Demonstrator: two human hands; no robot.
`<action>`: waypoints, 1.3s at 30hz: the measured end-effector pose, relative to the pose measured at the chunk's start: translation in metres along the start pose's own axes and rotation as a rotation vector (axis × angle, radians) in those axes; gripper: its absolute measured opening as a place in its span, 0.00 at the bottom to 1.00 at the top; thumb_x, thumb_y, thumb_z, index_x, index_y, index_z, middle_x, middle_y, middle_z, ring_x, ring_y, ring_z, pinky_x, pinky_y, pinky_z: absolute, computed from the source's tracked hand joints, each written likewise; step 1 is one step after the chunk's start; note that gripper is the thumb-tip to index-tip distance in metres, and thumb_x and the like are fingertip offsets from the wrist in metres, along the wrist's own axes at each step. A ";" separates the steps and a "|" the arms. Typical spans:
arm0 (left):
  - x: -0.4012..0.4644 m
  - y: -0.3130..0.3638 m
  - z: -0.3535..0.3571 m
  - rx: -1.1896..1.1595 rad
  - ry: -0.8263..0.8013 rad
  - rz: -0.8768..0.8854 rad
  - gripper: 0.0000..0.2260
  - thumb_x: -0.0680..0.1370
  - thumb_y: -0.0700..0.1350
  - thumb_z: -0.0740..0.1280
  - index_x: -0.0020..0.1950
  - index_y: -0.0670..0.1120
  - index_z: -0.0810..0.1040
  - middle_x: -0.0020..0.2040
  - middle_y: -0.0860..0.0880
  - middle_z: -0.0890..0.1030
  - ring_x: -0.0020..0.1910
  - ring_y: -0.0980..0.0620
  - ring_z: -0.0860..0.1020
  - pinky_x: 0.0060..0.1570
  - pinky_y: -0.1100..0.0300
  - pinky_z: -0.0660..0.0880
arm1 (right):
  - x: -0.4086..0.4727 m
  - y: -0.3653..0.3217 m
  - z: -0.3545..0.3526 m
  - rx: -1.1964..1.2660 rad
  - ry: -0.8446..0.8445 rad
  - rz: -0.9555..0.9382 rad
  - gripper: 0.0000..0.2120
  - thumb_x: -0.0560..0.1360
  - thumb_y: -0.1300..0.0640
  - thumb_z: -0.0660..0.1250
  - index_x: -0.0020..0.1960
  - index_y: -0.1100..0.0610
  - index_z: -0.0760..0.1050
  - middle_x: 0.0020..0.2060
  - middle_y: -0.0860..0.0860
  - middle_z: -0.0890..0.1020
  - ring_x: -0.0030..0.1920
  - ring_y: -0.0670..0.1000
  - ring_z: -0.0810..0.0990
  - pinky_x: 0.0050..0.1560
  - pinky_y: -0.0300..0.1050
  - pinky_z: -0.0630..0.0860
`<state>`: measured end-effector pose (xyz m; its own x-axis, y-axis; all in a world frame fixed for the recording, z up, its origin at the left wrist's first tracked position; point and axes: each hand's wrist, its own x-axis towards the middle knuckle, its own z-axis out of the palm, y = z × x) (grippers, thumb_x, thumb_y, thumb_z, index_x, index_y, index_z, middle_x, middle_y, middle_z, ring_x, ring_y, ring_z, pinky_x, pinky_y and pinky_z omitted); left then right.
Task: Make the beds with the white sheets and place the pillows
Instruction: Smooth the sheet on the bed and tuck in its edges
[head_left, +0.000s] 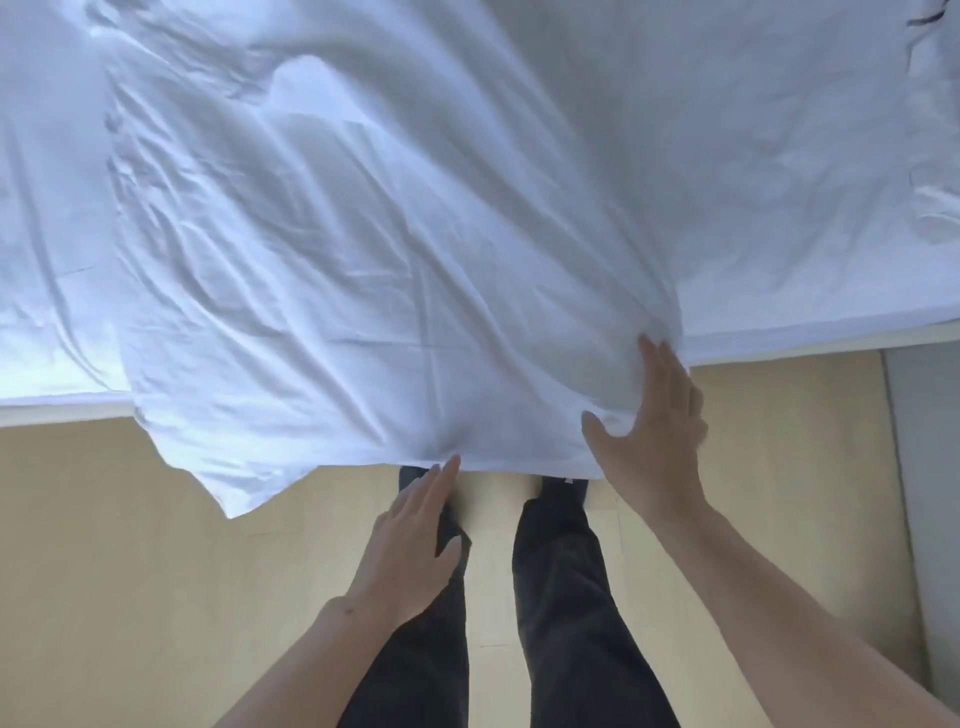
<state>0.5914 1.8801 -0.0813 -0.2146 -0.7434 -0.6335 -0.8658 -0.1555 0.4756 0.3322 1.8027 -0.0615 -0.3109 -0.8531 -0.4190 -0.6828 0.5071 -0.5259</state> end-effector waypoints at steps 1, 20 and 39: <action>-0.004 -0.009 -0.011 -0.049 0.059 -0.054 0.39 0.78 0.49 0.65 0.77 0.67 0.41 0.78 0.59 0.59 0.76 0.54 0.60 0.72 0.55 0.63 | -0.001 -0.014 0.000 -0.008 0.012 -0.019 0.42 0.72 0.51 0.71 0.79 0.44 0.50 0.79 0.46 0.54 0.76 0.51 0.53 0.72 0.61 0.56; 0.020 -0.253 -0.140 -1.022 0.607 -0.384 0.63 0.65 0.43 0.82 0.75 0.69 0.33 0.71 0.56 0.71 0.67 0.60 0.73 0.61 0.60 0.70 | -0.031 -0.204 0.212 -0.414 -0.309 -0.805 0.42 0.74 0.49 0.71 0.80 0.45 0.51 0.79 0.46 0.55 0.78 0.53 0.55 0.74 0.54 0.58; -0.021 -0.309 -0.090 -1.883 0.958 -0.685 0.36 0.76 0.35 0.70 0.75 0.63 0.61 0.42 0.44 0.73 0.44 0.49 0.77 0.57 0.51 0.76 | -0.077 -0.284 0.308 -0.647 -0.288 -1.004 0.38 0.74 0.44 0.70 0.79 0.43 0.55 0.80 0.50 0.54 0.78 0.53 0.54 0.73 0.58 0.59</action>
<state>0.9039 1.8849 -0.1598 0.5685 -0.2285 -0.7903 0.7404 -0.2766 0.6126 0.7536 1.7617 -0.1075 0.6435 -0.7298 -0.2309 -0.7623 -0.5835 -0.2800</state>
